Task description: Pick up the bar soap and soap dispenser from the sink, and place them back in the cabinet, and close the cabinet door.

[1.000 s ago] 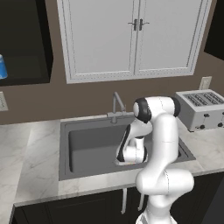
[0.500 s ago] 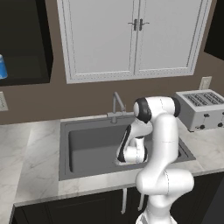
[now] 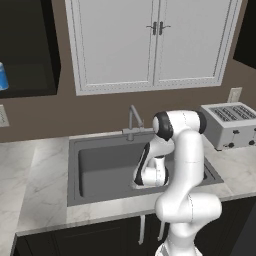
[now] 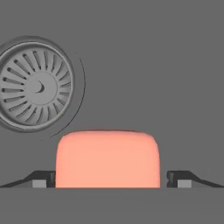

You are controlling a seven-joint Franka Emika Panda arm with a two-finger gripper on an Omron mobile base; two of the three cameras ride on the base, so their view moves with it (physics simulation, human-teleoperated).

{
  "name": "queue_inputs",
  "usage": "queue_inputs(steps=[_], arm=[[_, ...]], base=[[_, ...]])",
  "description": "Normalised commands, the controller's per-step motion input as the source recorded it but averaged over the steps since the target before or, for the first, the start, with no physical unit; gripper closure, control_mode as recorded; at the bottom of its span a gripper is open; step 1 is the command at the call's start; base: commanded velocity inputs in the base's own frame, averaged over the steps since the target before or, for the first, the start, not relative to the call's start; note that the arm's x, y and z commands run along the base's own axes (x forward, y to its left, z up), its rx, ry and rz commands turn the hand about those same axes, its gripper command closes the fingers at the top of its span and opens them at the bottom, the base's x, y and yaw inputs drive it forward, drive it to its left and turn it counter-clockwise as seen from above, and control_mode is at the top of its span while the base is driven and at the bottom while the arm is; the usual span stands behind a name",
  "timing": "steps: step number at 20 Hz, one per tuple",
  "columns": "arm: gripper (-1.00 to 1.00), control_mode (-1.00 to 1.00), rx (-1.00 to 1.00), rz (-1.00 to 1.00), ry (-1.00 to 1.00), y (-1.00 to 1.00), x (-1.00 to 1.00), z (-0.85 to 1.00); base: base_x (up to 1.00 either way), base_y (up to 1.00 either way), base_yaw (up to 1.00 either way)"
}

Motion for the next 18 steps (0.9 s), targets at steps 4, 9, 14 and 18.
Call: queue_inputs(steps=[4, 9, 14, 18], arm=[[-1.00, -1.00, 0.00, 0.00, 0.00, 0.00, 0.00, 0.00], [1.00, -1.00, 0.00, 0.00, 0.00, 0.00, 0.00, 0.00], [1.00, -1.00, 0.00, 0.00, 0.00, 0.00, 0.00, 0.00], [1.00, -1.00, 0.00, 0.00, 0.00, 0.00, 0.00, 0.00]], base=[[0.00, 0.00, 0.00], [0.00, 0.00, 0.00], [0.00, 0.00, 0.00], [0.00, 0.00, 0.00]])
